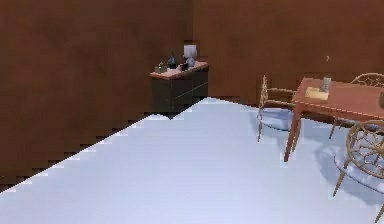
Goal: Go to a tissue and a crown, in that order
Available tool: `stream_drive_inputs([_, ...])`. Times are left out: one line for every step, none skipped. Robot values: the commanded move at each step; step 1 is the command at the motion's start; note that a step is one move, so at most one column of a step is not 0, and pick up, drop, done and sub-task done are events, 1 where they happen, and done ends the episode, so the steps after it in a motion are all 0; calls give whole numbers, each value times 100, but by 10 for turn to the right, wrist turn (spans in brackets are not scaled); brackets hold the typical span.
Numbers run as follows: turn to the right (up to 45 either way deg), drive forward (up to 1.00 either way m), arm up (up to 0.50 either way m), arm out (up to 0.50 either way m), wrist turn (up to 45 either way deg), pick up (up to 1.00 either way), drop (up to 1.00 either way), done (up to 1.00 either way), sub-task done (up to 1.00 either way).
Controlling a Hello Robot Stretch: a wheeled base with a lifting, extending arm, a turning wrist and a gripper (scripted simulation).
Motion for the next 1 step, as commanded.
stream_drive_inputs([0, 100, 0, 0, 0, 0, 0, 0, 0])
